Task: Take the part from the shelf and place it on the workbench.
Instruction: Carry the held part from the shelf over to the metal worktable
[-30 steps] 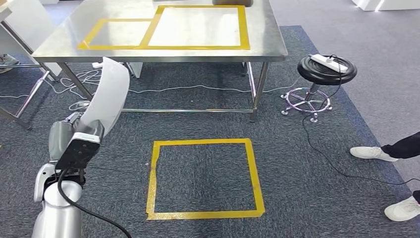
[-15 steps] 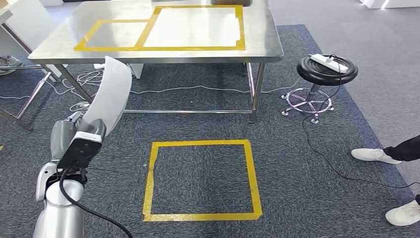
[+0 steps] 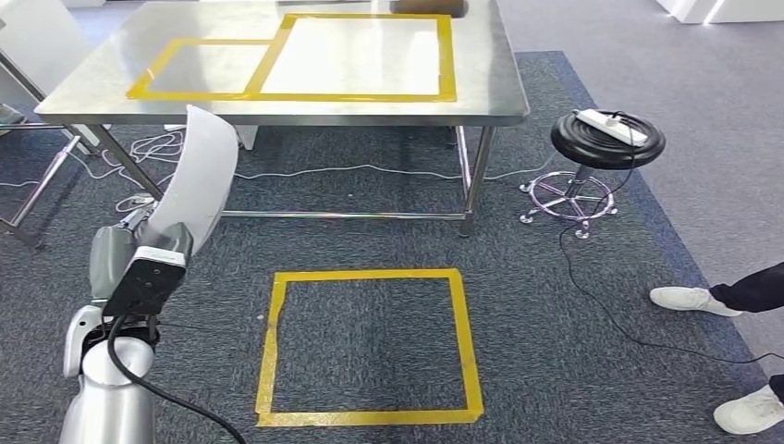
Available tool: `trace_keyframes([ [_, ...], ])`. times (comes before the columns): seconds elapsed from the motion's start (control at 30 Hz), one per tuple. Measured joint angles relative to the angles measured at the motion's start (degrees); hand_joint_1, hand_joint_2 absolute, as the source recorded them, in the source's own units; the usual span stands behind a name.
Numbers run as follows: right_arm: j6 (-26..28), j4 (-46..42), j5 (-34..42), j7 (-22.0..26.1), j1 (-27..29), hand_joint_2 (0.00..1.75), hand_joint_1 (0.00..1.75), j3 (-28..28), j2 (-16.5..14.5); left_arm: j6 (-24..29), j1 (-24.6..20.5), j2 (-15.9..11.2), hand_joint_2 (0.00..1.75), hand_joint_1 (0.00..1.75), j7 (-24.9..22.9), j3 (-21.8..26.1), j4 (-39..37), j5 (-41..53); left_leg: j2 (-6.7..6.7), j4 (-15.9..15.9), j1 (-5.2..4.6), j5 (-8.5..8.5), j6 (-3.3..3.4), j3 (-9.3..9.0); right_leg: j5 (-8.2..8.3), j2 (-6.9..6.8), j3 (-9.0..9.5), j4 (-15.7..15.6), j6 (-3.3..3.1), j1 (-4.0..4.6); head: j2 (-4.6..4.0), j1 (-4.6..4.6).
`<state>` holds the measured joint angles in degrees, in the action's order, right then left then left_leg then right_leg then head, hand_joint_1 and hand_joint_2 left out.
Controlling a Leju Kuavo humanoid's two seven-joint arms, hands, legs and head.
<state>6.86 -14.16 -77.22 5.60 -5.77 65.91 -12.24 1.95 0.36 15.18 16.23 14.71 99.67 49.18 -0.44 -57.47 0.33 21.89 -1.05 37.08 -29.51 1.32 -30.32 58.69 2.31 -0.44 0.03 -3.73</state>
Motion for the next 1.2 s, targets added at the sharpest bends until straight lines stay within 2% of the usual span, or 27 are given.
trace_keyframes([
  [0.07,0.0,0.0,0.0,0.0,-0.1,1.75,0.0,0.0,0.0,0.0,0.0,0.0,1.75,1.75,0.0,0.0,0.0,0.0,-0.05,0.3,0.15,0.25,0.71,-0.75,-0.99,-0.36,-0.18,1.5,0.63,-0.04,0.0,0.15],
  [0.1,0.0,0.0,0.0,0.0,-0.1,1.75,0.0,0.0,0.0,0.0,0.0,0.0,1.75,1.75,0.0,0.0,0.0,0.0,-0.01,0.4,0.22,0.5,1.07,-1.18,-2.21,-0.55,-1.5,4.2,0.89,-0.05,0.0,0.22],
  [0.17,0.0,0.0,0.0,0.0,-0.1,1.75,0.0,0.0,0.0,0.0,0.0,0.1,1.75,1.75,0.0,-0.1,0.0,0.0,0.03,0.4,0.09,1.24,1.56,-1.82,-5.19,-0.77,-6.35,12.2,1.23,-0.05,-0.01,0.37],
  [0.2,0.0,0.0,0.0,0.0,0.0,1.75,0.0,0.0,0.0,0.0,0.0,0.1,1.75,1.75,0.0,-0.1,0.0,0.0,0.0,0.4,0.02,1.62,1.67,-2.17,-5.84,-0.78,-8.74,15.4,1.32,-0.05,-0.01,0.35],
  [0.23,0.0,0.0,0.0,0.0,0.0,1.75,0.0,0.0,0.0,0.0,0.0,0.1,1.75,1.75,0.0,0.0,0.0,0.0,-0.09,0.4,-0.04,2.02,1.7,-2.62,-5.25,-0.78,-10.23,16.7,1.32,-0.05,-0.01,0.37],
  [0.27,0.0,0.0,0.0,0.0,0.0,1.75,0.0,0.1,0.0,0.0,0.0,0.1,1.75,1.75,0.0,0.0,0.0,0.0,-0.2,0.4,-0.08,2.48,1.68,-3.24,-3.34,-0.78,-10.56,15.6,1.23,-0.04,-0.01,0.37],
  [0.33,0.0,0.0,0.0,0.0,0.1,1.75,0.0,0.1,0.0,0.0,0.0,0.1,1.75,1.75,0.0,0.0,0.0,0.0,-0.34,0.4,-0.12,3.56,1.46,-4.74,2.57,-0.78,-8.33,8.0,0.86,0.01,-0.01,0.39],
  [0.37,0.0,0.0,0.0,0.0,0.1,1.75,0.0,0.1,0.0,0.0,0.0,0.1,1.75,1.75,0.0,0.0,0.0,0.0,-0.4,0.4,-0.23,4.11,1.23,-5.33,4.65,-0.75,-6.82,4.2,0.61,0.08,-0.01,0.42],
  [0.4,0.0,0.0,0.0,0.0,0.0,1.75,0.0,0.1,0.0,0.0,0.0,0.1,1.75,1.75,0.0,0.0,0.0,0.0,-0.44,0.3,-0.32,4.53,1.0,-5.7,5.8,-0.73,-5.75,1.6,0.35,0.15,-0.01,0.4],
  [0.47,0.0,0.0,0.0,0.0,0.0,1.75,0.0,0.1,0.0,-0.1,0.0,0.0,1.75,1.75,0.0,0.0,0.0,0.0,-0.52,0.5,-0.43,4.96,0.48,-5.94,5.59,-0.64,-5.09,0.4,-0.19,0.35,-0.01,0.31],
  [0.57,0.0,0.0,0.0,0.0,0.0,1.75,0.0,0.2,0.0,0.0,0.0,0.0,1.75,1.75,0.0,-0.1,0.0,0.0,-0.36,-0.4,-0.33,5.99,-0.52,-5.79,5.19,-0.62,-4.53,0.0,-1.11,0.02,0.0,0.12],
  [0.6,0.0,0.0,0.0,0.0,0.0,1.75,0.0,0.2,0.0,0.0,0.0,0.0,1.75,1.75,0.0,-0.1,0.0,0.0,-0.28,-2.6,-0.29,7.12,-0.87,-4.76,5.02,-0.63,-4.18,-0.2,-1.37,-0.17,0.0,0.04],
  [0.63,0.0,0.0,0.0,0.0,-0.1,1.75,0.0,0.2,0.0,0.0,0.0,0.0,1.75,1.75,0.0,-0.1,0.0,0.0,-0.21,-5.9,-0.22,8.61,-1.14,-2.96,4.78,-0.64,-3.92,-0.2,-1.55,-0.23,-0.01,-0.03],
  [0.7,0.0,0.0,0.0,0.0,0.0,1.75,0.0,0.2,0.0,0.0,0.0,0.0,1.75,1.75,0.0,0.0,0.0,0.0,-0.2,-13.7,-0.02,11.16,-1.47,1.87,4.16,-0.66,-3.39,-0.2,-1.65,-0.29,-0.01,-0.08],
  [0.73,0.0,0.0,0.0,0.0,0.0,1.75,0.0,0.2,0.0,0.0,0.0,0.0,1.75,1.75,0.0,0.0,0.0,0.0,-0.19,-15.8,0.07,11.02,-1.55,3.57,3.8,-0.66,-3.0,-0.2,-1.6,-0.33,-0.01,-0.07],
  [0.77,-0.1,0.0,0.0,0.0,0.1,1.75,0.0,0.2,0.0,0.0,0.0,0.0,1.75,1.75,0.0,0.0,0.0,0.0,-0.18,-15.7,0.15,9.58,-1.6,4.2,3.39,-0.65,-2.46,-0.2,-1.49,-0.4,-0.01,-0.07],
  [0.8,-0.1,0.0,0.0,0.0,0.1,1.75,0.0,0.2,0.0,0.0,0.0,0.0,1.75,1.75,0.0,0.0,0.0,0.0,-0.16,-13.5,0.23,7.09,-1.66,3.66,2.94,-0.61,-1.8,-0.2,-1.33,-0.52,-0.01,-0.06],
  [0.83,-0.2,0.0,0.0,0.0,0.2,1.75,0.0,0.2,0.0,0.0,0.0,0.0,1.75,1.75,0.0,0.0,0.0,0.0,-0.06,-9.8,0.32,4.18,-1.75,2.34,2.44,-0.56,-1.16,-0.3,-1.06,-0.64,-0.01,-0.06],
  [0.87,-0.2,0.0,0.0,0.0,0.1,1.75,0.0,0.2,0.0,0.0,0.0,0.0,1.75,1.75,0.0,0.0,0.0,0.0,0.07,-6.1,0.34,2.12,-1.92,0.8,1.87,-0.48,-0.63,-0.2,-0.69,-0.63,-0.01,-0.15],
  [0.9,-0.2,0.0,-0.1,0.0,0.0,1.75,0.0,0.2,0.0,0.0,0.0,0.0,1.75,1.75,0.0,0.0,0.0,0.0,0.18,-3.1,0.35,1.17,-1.75,-0.53,1.37,-0.42,-0.32,-0.2,-0.29,-0.56,0.0,-0.26],
  [0.93,-0.2,0.0,-0.1,0.0,0.0,1.75,0.0,0.2,0.0,0.0,0.0,0.0,1.75,1.75,-0.1,0.1,0.0,0.0,0.27,-1.2,0.34,1.08,-1.45,-1.34,1.0,-0.38,-0.12,-0.4,0.08,-0.43,0.0,-0.27],
  [0.97,-0.2,0.0,-0.1,0.1,-0.1,1.75,0.0,0.2,0.1,0.0,0.1,0.0,1.75,1.75,-0.1,0.1,0.0,0.0,0.26,-0.5,0.29,1.73,-0.96,-1.67,0.85,-0.39,0.14,-0.5,0.47,-0.29,0.0,-0.27],
  [1.03,-0.2,0.0,-0.1,0.1,0.0,1.75,0.0,0.2,0.1,0.1,0.1,0.0,1.75,1.75,-0.1,0.1,0.0,0.0,0.08,-0.2,0.32,2.33,0.23,-2.11,0.67,-0.56,0.75,-0.6,1.11,-0.36,-0.01,-0.04],
  [1.07,-0.2,0.0,-0.1,0.1,0.0,1.75,0.0,0.2,0.1,0.2,0.1,0.0,1.75,1.75,-0.1,0.1,0.0,0.0,0.02,-0.2,0.32,2.59,0.73,-2.5,0.23,-0.69,0.63,0.4,1.4,-0.4,0.0,0.05],
  [1.1,-0.2,0.0,-0.2,0.1,-0.1,1.75,0.0,0.2,0.1,0.2,0.1,0.0,1.75,1.75,-0.1,0.1,0.1,-0.1,-0.03,-0.1,0.29,2.84,1.17,-2.98,-0.77,-0.8,-0.31,2.4,1.57,-0.43,0.0,0.17],
  [1.13,-0.2,0.0,-0.2,0.1,-0.1,1.75,0.0,0.2,0.1,0.2,0.2,0.1,1.75,1.75,-0.1,0.1,0.1,-0.1,-0.01,-0.1,0.22,3.14,1.51,-3.37,-2.11,-0.87,-2.06,5.7,1.66,-0.39,0.0,0.29],
  [1.2,-0.2,0.0,-0.2,0.1,-0.1,1.75,0.0,0.2,0.1,0.3,0.2,0.1,1.75,1.75,-0.1,0.1,0.1,-0.1,-0.05,-0.1,-0.04,3.78,1.93,-4.02,-4.94,-0.89,-6.98,13.5,1.6,-0.25,-0.01,0.46],
])
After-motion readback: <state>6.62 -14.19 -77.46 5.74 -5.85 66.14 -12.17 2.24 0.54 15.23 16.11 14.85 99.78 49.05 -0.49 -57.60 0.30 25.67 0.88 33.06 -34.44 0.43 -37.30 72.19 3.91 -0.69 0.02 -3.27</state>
